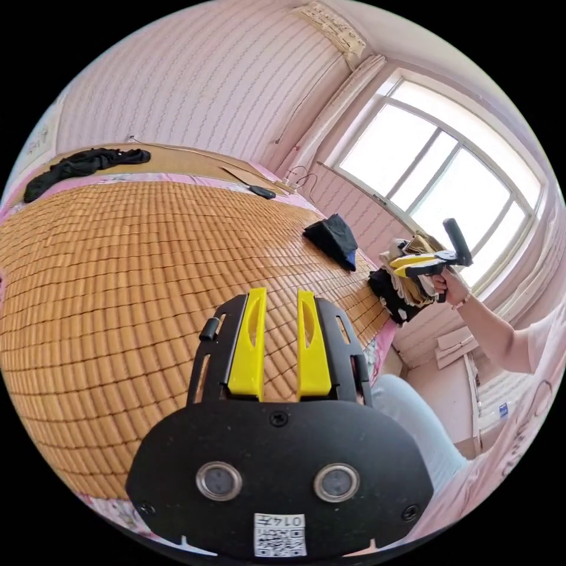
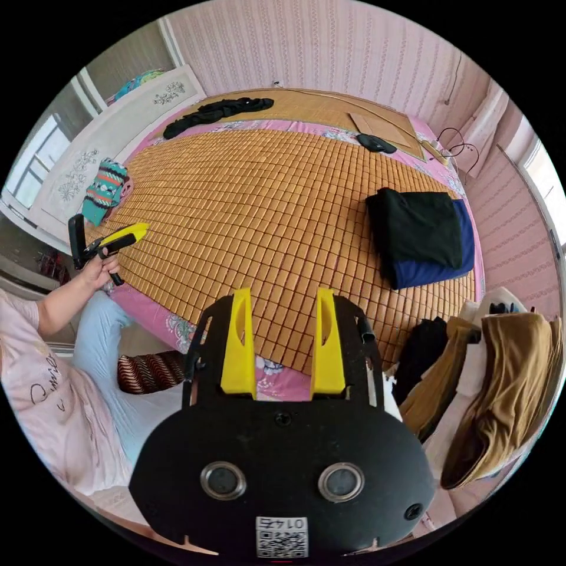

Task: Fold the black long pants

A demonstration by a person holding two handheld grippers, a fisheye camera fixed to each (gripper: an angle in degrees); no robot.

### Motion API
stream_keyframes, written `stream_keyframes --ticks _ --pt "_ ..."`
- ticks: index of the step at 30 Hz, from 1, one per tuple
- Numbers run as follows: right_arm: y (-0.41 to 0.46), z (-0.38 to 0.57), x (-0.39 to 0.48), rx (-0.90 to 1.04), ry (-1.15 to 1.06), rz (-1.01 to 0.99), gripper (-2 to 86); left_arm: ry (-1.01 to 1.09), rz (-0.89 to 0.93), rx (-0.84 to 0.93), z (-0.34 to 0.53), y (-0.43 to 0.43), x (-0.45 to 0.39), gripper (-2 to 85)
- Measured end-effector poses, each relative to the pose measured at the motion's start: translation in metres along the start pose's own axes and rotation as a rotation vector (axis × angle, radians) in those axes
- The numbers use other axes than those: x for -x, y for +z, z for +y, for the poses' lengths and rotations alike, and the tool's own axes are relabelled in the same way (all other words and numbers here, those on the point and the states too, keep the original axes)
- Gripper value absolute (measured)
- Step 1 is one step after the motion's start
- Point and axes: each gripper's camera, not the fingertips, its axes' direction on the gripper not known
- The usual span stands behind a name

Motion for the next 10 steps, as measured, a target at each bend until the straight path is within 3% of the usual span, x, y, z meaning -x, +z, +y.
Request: stream_keyframes --ticks 6,10 --pt "0.048 0.04 0.183 -0.058 -0.18 -0.133 13.3 -0.101 -0.39 -0.151 0.129 -0.226 0.028 7.8" --pt "0.058 0.002 0.318 -0.031 -0.411 -0.37 12.6 -0.261 -0.639 -0.257 0.216 -0.343 0.044 7.8"
